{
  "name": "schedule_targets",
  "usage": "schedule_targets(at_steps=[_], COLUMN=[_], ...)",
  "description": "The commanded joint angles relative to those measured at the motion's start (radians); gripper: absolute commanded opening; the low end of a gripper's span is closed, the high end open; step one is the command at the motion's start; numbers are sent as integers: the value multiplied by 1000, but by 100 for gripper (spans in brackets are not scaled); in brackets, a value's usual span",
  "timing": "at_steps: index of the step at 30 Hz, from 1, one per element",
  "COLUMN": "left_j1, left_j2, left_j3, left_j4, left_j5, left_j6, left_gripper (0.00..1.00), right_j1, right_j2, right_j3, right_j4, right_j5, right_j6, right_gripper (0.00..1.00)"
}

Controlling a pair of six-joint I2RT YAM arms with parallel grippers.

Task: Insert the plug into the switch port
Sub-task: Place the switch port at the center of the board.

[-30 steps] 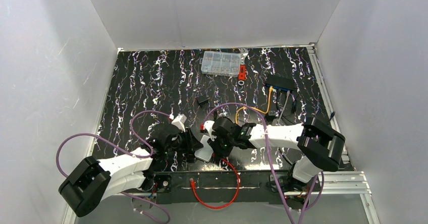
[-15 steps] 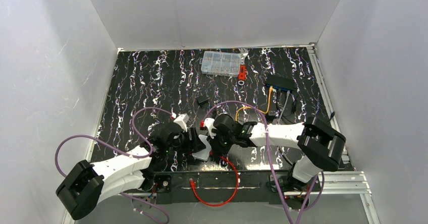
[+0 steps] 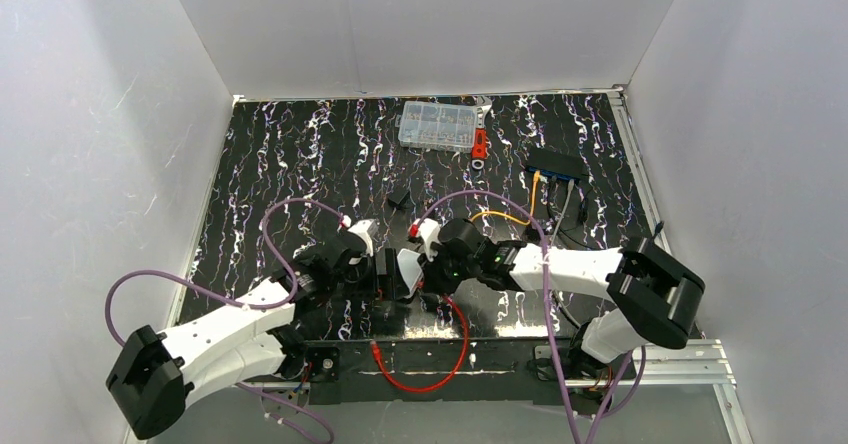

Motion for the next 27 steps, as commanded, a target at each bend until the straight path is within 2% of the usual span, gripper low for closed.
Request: schedule_targets(at_steps=[1, 6, 14, 20, 27], left_j1=[-5, -4, -3, -5, -4], left_j2=[-51, -84, -131, -151, -149], left_j3=[107, 184, 228, 231, 228], left_j4=[-199, -303, -352, -353, -345], left_j5=[-159, -236, -269, -260, -239], left_j6=[21, 45, 75, 74, 77], left_gripper=[98, 98, 98, 98, 98], right_j1=[-30, -84, -214, -297, -326], right_j2=[-51, -70, -30, 77, 219], right_j3=[-17, -30, 24, 119, 234], right_j4=[37, 17, 9, 14, 15], right_j5=[25, 45, 53, 5, -10], right_j6=[-15, -9, 5, 15, 19], right_gripper=[1, 1, 1, 1, 1])
